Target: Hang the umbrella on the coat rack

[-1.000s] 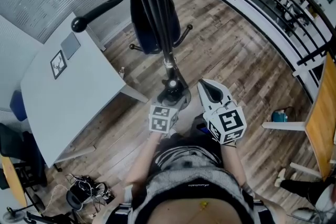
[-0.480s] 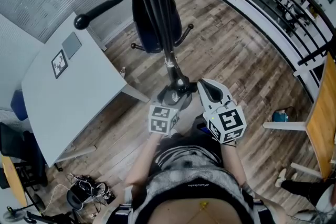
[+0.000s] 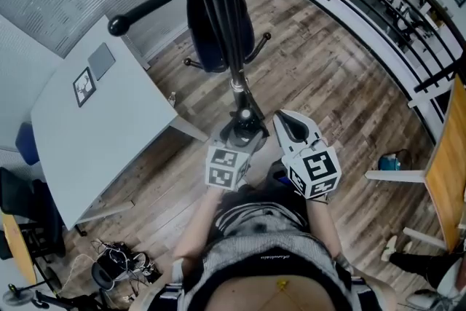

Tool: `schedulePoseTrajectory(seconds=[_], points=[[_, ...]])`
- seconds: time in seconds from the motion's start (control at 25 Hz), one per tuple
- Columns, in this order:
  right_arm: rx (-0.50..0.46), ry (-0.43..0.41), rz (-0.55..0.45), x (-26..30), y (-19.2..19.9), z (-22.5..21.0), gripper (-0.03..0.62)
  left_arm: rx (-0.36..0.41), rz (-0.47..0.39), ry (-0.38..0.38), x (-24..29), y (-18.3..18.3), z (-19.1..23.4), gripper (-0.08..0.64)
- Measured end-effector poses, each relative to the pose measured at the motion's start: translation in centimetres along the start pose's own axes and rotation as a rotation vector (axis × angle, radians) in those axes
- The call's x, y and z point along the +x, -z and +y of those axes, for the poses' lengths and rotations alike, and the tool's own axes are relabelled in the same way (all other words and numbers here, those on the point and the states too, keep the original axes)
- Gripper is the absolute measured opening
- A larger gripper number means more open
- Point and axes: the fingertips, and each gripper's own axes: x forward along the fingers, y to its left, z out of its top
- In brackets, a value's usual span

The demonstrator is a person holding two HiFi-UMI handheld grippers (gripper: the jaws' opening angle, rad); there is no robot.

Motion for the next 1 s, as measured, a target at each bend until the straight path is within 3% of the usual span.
schedulePoseTrajectory(seconds=[0.2,0.44,0.56,1.0], points=[[-0.001,-0.004,0.000,0.0,0.1,0.2,0.011,-0.006,-0.027,0.005,-0.6,-0.6,-0.4,0.299],[0.001,-0.008,0.002,-0.1,0.3,0.4,0.011,-0.035,-0.089,0.015,-1.6,-2.0,-0.8,0.133],[0.000,-0.011,0.005,-0.3,0.3,0.7,0.011,-0.056,-0.117,0.027,-2.2,-2.5,-1.0,0.087],[-0.002,-0.034,0.013,-0.8,0.7,1.6,0.011,-0.072,-0.153,0.053,-3.7,-3.0,-2.1,0.023]])
